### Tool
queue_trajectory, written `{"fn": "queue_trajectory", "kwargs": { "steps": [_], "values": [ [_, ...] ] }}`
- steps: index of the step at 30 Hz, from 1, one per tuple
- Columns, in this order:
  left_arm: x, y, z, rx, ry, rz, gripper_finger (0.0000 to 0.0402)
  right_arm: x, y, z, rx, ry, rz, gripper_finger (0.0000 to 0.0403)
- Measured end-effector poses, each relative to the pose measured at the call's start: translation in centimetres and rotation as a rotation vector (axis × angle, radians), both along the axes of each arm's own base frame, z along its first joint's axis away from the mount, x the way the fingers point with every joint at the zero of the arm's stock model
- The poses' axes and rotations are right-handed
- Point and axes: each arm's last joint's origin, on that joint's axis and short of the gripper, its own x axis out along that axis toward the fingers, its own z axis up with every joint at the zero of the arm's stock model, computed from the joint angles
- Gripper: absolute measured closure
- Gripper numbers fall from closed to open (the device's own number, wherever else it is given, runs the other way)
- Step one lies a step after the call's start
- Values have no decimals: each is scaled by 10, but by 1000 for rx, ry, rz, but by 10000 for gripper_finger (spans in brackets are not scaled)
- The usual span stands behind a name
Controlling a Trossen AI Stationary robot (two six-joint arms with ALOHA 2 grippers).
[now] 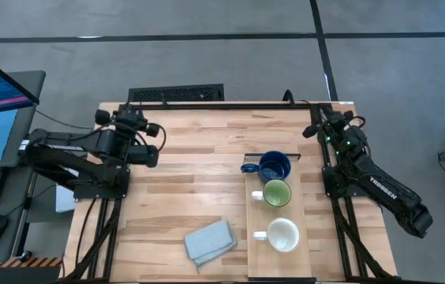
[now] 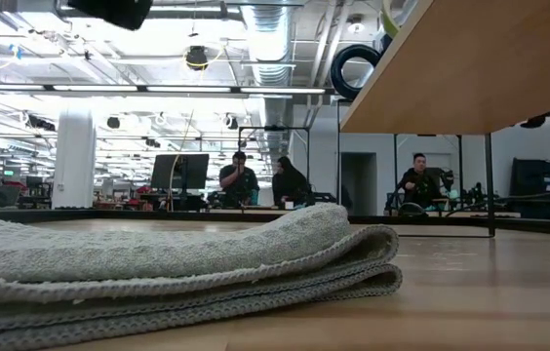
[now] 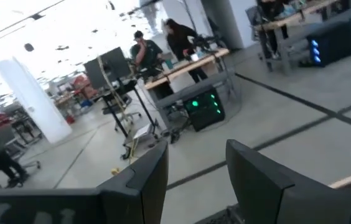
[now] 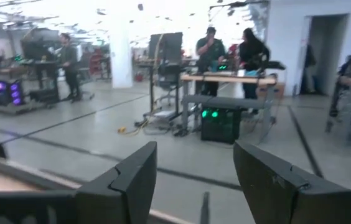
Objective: Stack small to large cups/mugs on shelf
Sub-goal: Return to Home Position
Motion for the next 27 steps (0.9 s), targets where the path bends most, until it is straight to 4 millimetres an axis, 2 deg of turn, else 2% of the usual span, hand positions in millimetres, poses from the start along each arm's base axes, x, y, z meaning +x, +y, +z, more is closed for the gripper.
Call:
{"fn": "queue_trajectory", "kwargs": {
  "steps": [4, 7, 12, 16, 19, 22, 27],
  "values": [
    [-4, 4, -27, 16, -21, 27, 249, -5, -3, 3, -23, -13, -55, 168],
    [-8, 9, -40, 17, -10, 62, 249, -10, -6, 4, -36, -6, -104, 168],
    [-15, 23, -50, 19, -81, 164, 249, -18, -10, 4, -34, -9, -184, 168],
    [-18, 40, -52, 37, -270, 289, 249, -22, -12, 3, -33, -9, -219, 168],
    [-20, 58, -54, 52, -257, 410, 249, -23, -12, 3, -30, -6, -231, 168],
    [-15, 73, -60, 53, -199, 489, 249, -23, -12, 3, -29, -6, -230, 168],
    [13, 92, -74, 42, -122, 520, 249, -23, -12, 3, -39, 20, -233, 168]
  ]
}}
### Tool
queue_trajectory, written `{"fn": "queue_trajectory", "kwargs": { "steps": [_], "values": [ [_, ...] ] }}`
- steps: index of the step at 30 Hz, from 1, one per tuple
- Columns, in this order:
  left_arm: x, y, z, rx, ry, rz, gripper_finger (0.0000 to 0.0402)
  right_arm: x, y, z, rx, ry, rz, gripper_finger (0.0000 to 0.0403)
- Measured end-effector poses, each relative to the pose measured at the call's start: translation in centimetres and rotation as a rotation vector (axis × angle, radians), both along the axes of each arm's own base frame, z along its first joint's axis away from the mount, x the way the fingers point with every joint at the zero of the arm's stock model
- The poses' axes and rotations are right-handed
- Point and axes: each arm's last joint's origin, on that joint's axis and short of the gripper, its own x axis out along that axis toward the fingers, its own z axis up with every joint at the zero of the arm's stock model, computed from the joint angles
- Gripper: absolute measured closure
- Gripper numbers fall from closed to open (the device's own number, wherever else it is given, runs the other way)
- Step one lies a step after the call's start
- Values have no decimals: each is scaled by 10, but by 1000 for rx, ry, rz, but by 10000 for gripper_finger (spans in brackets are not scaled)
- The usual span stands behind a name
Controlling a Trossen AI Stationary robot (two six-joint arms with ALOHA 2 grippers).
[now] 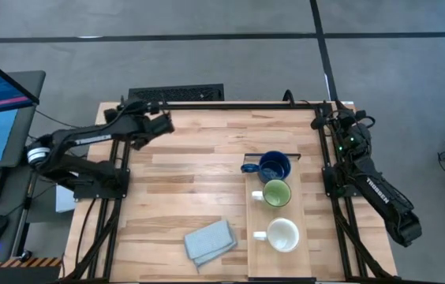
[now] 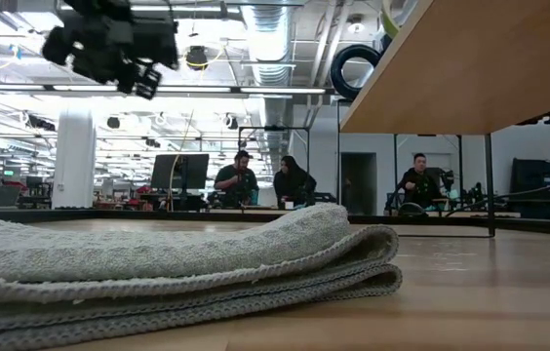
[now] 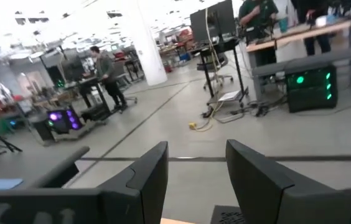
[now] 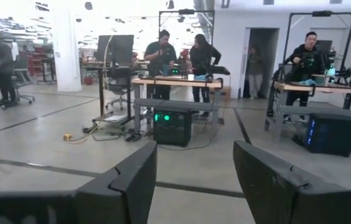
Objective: Stack small to large cups/mugs on shelf
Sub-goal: Return to Home Position
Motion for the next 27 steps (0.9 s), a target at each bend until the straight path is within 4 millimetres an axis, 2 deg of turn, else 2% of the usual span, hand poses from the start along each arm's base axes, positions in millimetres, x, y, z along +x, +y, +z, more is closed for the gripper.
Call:
{"fn": "queue_trajectory", "kwargs": {
  "steps": [4, 10, 13, 17, 21, 25, 27],
  "values": [
    [11, 21, -9, -29, 55, 64, 249, 0, 0, 0, -1, 5, -1, 168],
    [11, 40, -15, -1, -24, 134, 249, 0, 0, -1, 7, 9, -1, 168],
    [11, 50, -10, 13, -47, 170, 249, 0, 0, -1, 7, 9, -1, 168],
    [6, 72, 4, -37, 40, 256, 249, 0, 0, -1, 12, 11, -1, 168],
    [-7, 104, 16, -104, -69, 285, 249, 0, 0, -3, 29, 19, -1, 168],
    [-13, 136, 29, -97, -209, 168, 249, 0, 0, -3, 33, 21, -1, 168],
    [-9, 150, 35, -64, -240, -20, 249, 0, 0, -4, 38, 23, -1, 168]
  ]
}}
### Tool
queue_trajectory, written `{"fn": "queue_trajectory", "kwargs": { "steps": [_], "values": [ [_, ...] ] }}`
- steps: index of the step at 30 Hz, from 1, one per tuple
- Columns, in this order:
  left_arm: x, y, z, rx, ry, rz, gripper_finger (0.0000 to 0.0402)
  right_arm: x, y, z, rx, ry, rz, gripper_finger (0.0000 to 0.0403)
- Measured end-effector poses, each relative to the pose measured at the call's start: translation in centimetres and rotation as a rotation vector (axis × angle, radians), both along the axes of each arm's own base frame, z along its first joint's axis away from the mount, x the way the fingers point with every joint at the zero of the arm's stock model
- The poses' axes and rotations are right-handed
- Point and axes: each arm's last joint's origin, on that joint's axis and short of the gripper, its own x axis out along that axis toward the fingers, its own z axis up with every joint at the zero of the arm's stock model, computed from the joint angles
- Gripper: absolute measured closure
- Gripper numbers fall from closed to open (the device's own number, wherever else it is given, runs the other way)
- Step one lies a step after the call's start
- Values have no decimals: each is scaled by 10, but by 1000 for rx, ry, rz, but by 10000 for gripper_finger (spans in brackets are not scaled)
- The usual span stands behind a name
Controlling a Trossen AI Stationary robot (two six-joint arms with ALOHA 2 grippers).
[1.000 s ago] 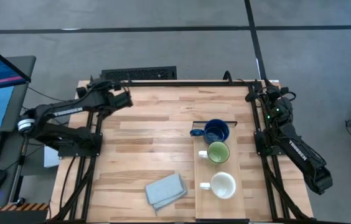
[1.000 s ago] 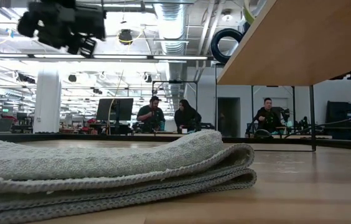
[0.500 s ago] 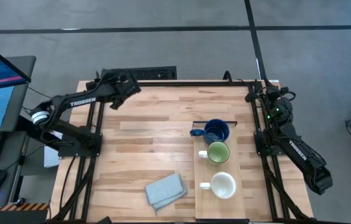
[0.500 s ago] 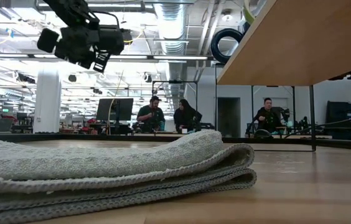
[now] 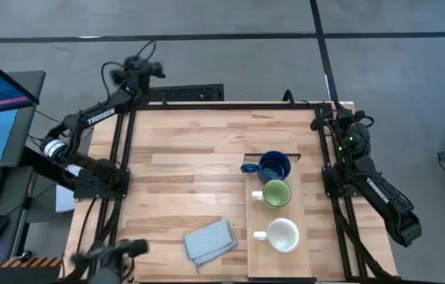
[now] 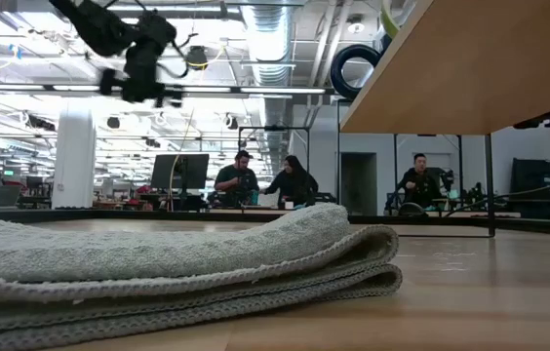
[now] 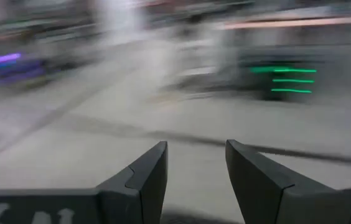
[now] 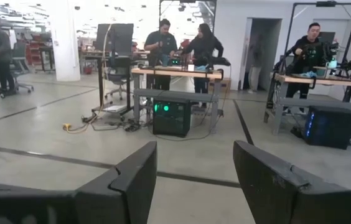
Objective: Stack small to large cups/mugs on shelf
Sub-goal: Return to Home Position
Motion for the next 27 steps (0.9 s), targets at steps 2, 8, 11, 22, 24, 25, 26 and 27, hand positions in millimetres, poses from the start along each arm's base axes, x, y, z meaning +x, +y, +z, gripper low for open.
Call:
{"fn": "queue_trajectory", "kwargs": {
  "steps": [2, 8, 11, 22, 24, 25, 26, 27],
  "values": [
    [2, 13, 3, 43, 17, -311, 249, 0, 0, -1, 8, 4, -2, 168],
    [-10, 41, -5, 134, -59, -438, 249, 0, 0, -4, 35, 34, -4, 168],
    [-21, 55, -26, 20, -23, -464, 249, 0, 0, -5, 41, 49, -5, 168],
    [-35, 89, -75, -80, -42, -606, 249, 0, 0, -8, 69, 62, -5, 168],
    [-40, 93, -80, -71, -67, -585, 249, 0, 0, -9, 78, 67, -4, 168],
    [-43, 95, -82, -67, -82, -573, 249, 0, 0, -10, 84, 69, -4, 168],
    [-47, 96, -83, -58, -90, -562, 249, 0, 0, -10, 91, 72, -4, 168],
    [-50, 95, -85, -42, -93, -554, 249, 0, 0, -11, 97, 75, -4, 168]
  ]
}}
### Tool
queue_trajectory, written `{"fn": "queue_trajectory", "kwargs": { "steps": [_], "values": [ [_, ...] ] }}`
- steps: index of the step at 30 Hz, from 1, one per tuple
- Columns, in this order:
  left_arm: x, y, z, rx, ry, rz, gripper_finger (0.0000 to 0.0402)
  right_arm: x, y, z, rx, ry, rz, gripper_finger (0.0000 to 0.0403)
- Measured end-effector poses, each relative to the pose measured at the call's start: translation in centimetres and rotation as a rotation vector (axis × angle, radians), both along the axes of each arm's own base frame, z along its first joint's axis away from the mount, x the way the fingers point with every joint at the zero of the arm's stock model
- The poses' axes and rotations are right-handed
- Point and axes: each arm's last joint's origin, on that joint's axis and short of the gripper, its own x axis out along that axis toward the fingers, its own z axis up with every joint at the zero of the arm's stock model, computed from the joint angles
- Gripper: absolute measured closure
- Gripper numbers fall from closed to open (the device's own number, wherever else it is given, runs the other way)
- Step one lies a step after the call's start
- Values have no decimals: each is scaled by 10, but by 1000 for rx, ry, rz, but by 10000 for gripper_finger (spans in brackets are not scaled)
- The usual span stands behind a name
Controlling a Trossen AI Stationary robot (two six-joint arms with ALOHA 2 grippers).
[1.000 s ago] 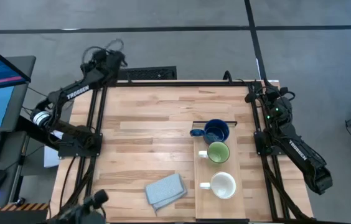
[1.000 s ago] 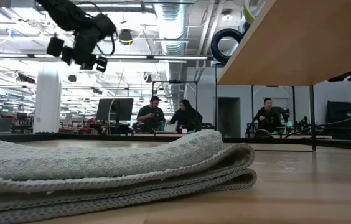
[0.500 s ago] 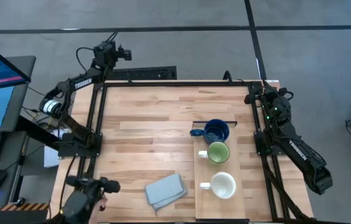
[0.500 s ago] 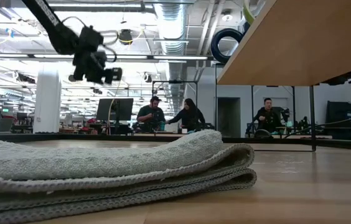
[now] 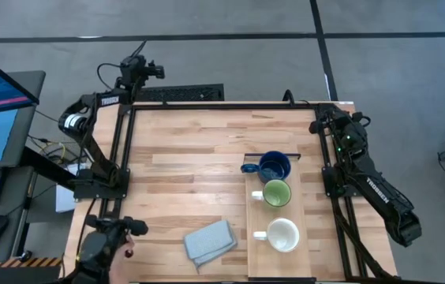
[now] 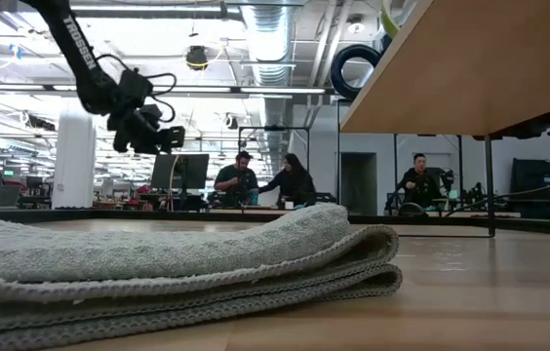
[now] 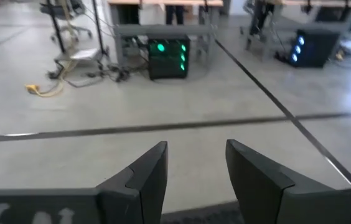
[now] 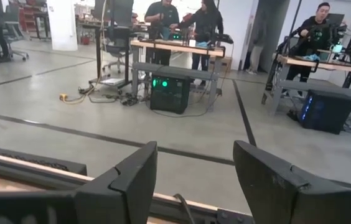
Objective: Stack small to large cups/mugs on shelf
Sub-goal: Return to Home Position
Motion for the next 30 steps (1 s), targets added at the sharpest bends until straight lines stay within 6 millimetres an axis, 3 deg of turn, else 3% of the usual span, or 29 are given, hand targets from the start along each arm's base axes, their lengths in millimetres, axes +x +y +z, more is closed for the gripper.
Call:
{"fn": "queue_trajectory", "kwargs": {
  "steps": [3, 8, 15, 21, 30],
  "values": [
    [-9, -5, -10, 17, 3, 39, 249, 0, 0, -1, 10, 5, 0, 168],
    [-4, -18, -19, 74, -32, -39, 249, 0, 0, 0, -1, -3, -2, 168],
    [-1, -54, -40, 172, -129, -62, 249, 0, 0, -1, 8, 0, -2, 168],
    [-9, -88, -46, 288, -198, -143, 249, 0, 0, -1, 8, 0, -2, 168],
    [-10, -115, -43, 289, -181, -230, 249, 0, 0, -1, 12, -9, -3, 168]
  ]
}}
